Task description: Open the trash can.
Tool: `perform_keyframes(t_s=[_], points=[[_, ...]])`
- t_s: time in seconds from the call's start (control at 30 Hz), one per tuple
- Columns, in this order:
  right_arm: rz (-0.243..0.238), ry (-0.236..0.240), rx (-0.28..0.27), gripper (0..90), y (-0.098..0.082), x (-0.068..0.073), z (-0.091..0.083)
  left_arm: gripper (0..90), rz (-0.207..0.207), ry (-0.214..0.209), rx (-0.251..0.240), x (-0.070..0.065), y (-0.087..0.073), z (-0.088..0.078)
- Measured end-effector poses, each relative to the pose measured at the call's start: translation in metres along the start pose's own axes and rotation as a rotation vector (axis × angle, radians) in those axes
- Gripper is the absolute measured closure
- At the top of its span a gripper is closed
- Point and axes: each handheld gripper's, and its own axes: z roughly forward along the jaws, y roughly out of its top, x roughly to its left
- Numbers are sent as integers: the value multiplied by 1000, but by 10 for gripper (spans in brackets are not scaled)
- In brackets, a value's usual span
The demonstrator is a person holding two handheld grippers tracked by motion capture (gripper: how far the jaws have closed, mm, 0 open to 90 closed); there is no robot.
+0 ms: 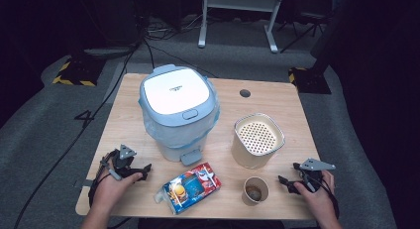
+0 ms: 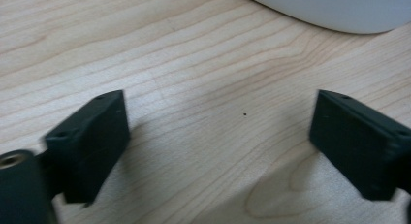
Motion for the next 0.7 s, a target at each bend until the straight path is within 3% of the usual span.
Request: perform_keyframes(t_s=[0.27, 0.7], points=[[0, 0, 0, 142, 0, 0, 0, 371, 29, -27, 27, 8, 4, -8], [0, 0, 0, 142, 0, 0, 0, 532, 65, -113, 4, 3, 21, -34]])
